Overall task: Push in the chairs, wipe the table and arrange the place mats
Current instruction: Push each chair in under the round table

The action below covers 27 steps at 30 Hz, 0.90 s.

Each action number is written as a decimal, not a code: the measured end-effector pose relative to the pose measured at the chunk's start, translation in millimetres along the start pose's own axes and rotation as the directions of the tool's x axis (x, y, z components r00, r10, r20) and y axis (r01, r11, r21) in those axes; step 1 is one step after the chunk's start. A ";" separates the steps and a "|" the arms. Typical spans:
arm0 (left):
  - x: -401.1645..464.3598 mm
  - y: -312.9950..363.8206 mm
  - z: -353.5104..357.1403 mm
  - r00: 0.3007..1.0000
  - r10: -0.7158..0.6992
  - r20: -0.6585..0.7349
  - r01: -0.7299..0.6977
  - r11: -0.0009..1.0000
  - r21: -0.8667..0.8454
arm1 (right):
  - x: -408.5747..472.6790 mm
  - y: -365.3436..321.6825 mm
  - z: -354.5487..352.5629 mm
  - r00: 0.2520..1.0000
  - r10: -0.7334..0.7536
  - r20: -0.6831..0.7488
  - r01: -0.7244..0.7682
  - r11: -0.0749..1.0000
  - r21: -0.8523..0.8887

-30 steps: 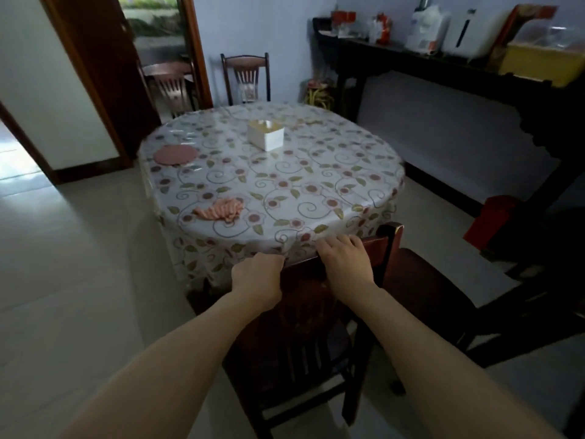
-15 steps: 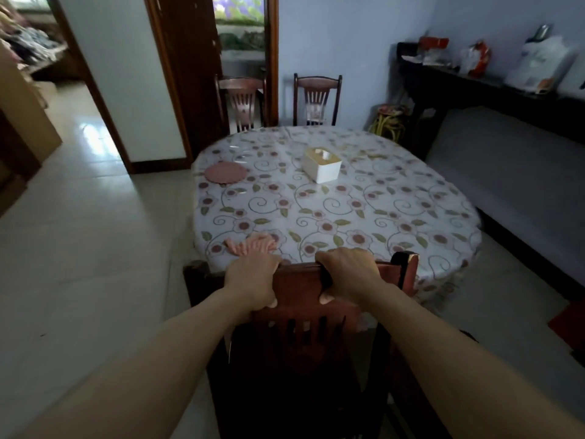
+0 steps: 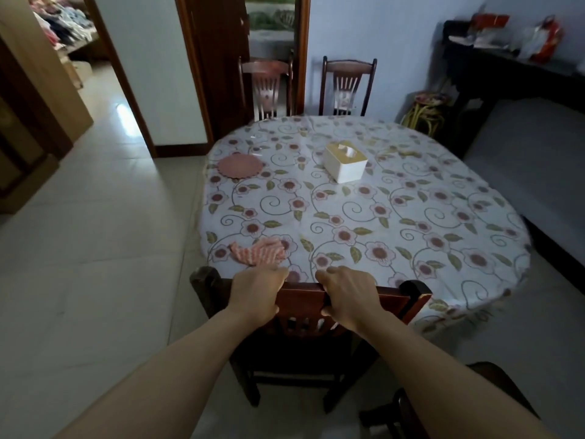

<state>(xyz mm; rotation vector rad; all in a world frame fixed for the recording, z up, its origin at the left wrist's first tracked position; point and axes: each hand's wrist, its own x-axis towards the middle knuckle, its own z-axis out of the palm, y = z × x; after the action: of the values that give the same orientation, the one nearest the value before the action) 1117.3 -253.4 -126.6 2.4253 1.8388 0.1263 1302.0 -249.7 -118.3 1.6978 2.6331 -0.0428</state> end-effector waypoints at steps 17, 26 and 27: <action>-4.4 -17.8 49.7 0.989 0.140 0.043 -0.143 0.987 0.070 | -5.0 0.4 48.3 0.999 -0.029 -0.018 0.029 1.000 -0.001; -1.1 -17.2 47.7 0.972 0.222 -0.080 -0.218 0.974 0.064 | -21.0 28.1 49.7 0.996 0.073 -0.049 -0.077 0.992 -0.099; -0.6 -18.3 48.9 0.970 0.226 -0.091 -0.223 0.974 0.049 | -21.0 29.2 51.4 0.996 0.058 -0.069 -0.064 0.994 -0.090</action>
<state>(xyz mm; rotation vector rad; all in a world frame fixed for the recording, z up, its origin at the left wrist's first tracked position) 1105.6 -250.4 -177.4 2.6923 1.6084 0.2307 1336.9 -258.2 -169.7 1.7781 2.5825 0.1359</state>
